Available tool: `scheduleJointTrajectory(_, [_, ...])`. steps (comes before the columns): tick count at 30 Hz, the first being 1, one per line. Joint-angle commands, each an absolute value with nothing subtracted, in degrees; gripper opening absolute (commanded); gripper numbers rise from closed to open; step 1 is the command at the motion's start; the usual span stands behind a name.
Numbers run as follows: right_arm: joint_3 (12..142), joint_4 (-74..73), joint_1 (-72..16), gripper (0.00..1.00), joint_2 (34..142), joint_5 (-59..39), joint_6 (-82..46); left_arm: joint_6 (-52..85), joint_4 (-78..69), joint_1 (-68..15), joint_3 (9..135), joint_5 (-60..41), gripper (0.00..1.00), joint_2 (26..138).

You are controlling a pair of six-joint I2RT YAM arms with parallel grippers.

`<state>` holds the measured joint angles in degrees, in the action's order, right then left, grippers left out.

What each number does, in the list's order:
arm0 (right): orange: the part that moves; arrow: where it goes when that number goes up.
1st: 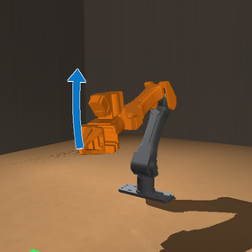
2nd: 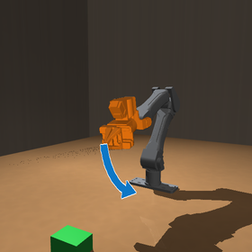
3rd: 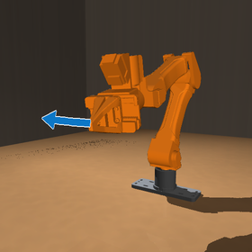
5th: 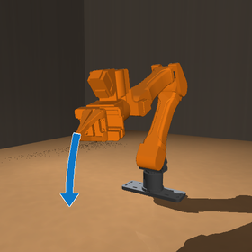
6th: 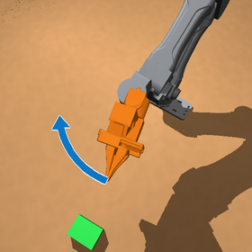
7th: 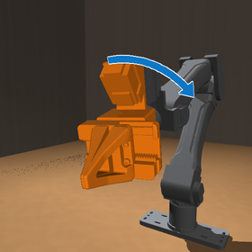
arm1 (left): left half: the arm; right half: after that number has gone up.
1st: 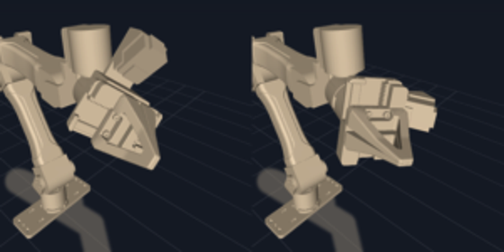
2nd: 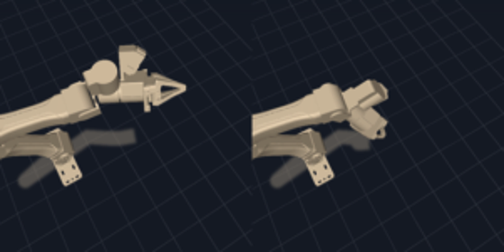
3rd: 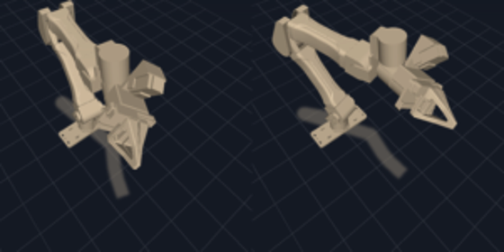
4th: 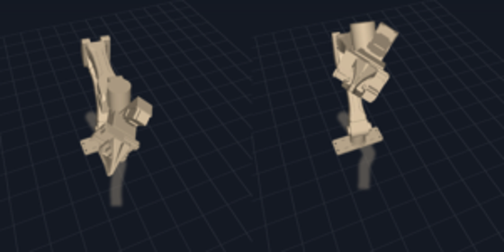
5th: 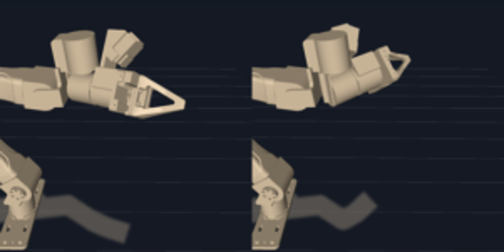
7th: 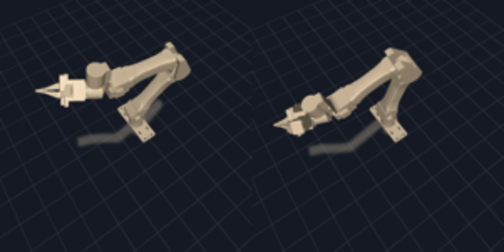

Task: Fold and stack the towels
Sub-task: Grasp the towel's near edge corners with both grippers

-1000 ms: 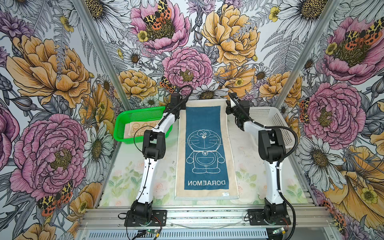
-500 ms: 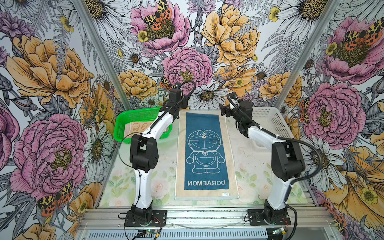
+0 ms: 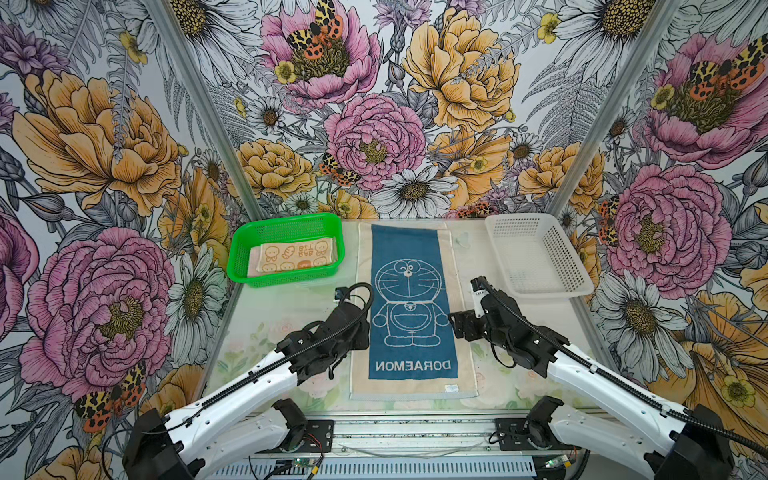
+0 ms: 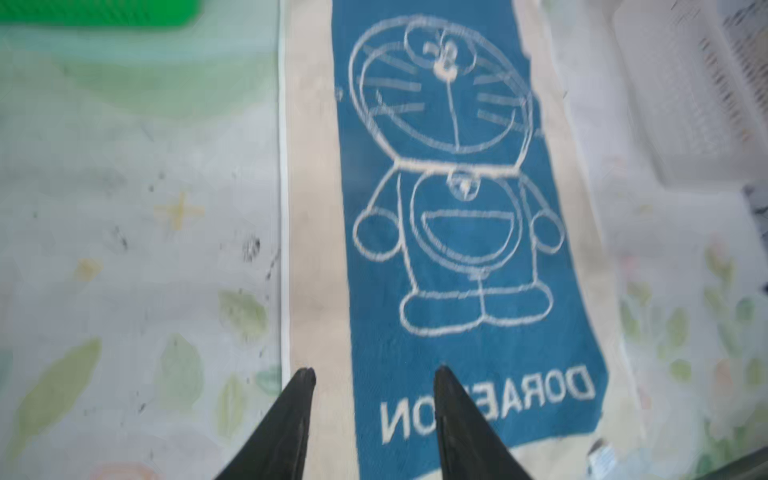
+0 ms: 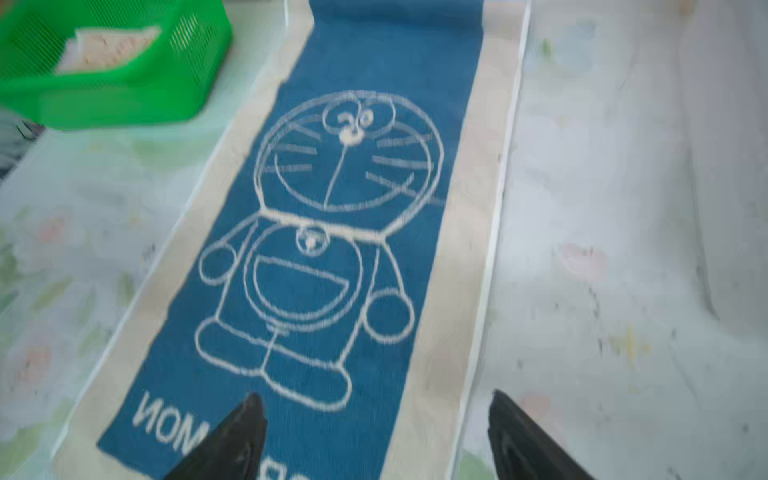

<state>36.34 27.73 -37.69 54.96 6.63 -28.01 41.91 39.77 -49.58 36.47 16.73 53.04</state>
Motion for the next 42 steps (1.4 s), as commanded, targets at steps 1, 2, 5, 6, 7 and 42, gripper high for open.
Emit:
scheduleJointTrajectory(1, [35.6, 40.3, -38.5, 0.82, 51.9, 6.3, -38.8, 53.8, 46.1, -54.4, 35.2, 20.7, 0.48, 50.9])
scheduleJointTrajectory(2, [34.3, 40.9, -39.2, 0.81, 51.4, 5.0, -40.7, 54.6, 47.2, -55.6, 34.9, 20.6, 0.48, 51.9])
scheduleJointTrajectory(5, [30.7, 42.8, -42.1, 0.76, 48.8, 3.3, -46.2, 55.6, 48.1, -57.7, 34.5, 18.4, 0.47, 56.7])
scheduleJointTrajectory(6, [29.7, 43.2, -43.6, 0.74, 47.7, 3.4, -47.7, 56.2, 48.1, -58.9, 34.5, 18.2, 0.47, 58.1])
scheduleJointTrajectory(7, [28.6, 43.3, -44.9, 0.71, 46.4, 3.2, -49.4, 57.1, 48.1, -60.2, 34.7, 18.6, 0.47, 59.5])
scheduleJointTrajectory(42, [22.7, 48.3, -62.1, 0.53, 47.0, 6.7, -63.5, 66.7, 47.3, -69.1, 30.3, 14.8, 0.45, 68.0])
